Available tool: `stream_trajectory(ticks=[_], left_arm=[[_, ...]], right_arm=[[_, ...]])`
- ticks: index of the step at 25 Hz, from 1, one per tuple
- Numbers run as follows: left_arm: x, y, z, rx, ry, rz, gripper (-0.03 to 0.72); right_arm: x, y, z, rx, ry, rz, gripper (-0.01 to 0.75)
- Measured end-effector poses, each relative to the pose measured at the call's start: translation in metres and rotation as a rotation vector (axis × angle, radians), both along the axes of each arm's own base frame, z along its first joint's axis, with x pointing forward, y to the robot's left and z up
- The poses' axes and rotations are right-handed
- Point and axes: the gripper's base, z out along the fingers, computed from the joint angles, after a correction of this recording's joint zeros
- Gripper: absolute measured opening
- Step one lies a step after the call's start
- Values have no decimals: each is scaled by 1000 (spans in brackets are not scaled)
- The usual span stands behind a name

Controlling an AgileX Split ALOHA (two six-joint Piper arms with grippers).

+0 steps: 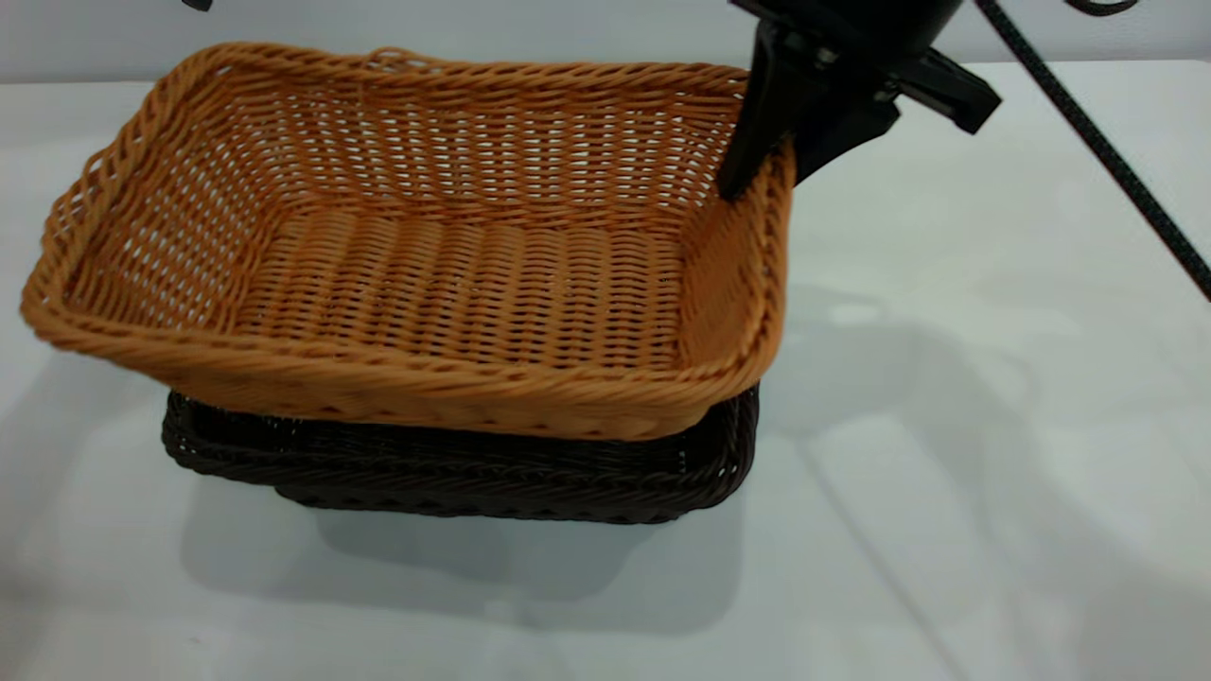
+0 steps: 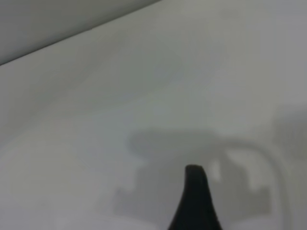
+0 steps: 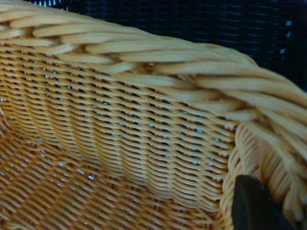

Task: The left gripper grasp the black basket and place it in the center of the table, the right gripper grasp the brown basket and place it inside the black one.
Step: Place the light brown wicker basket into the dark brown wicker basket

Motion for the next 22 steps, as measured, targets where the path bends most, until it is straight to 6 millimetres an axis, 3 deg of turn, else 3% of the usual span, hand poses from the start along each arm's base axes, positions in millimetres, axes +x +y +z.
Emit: stream_trajectory(ticks=[7,15,22], left_arm=[[-2,0,-2,-1,23,-3,518],[-2,0,-2,-1,24,-3,518],[-2,0,-2,-1,24,-3,518]], right_arm=[[3,3,-25,-25,28,-24,76],[9,0,-39,-63,-2,-37,76],[16,-20,-44,-140,-28,-39,76]])
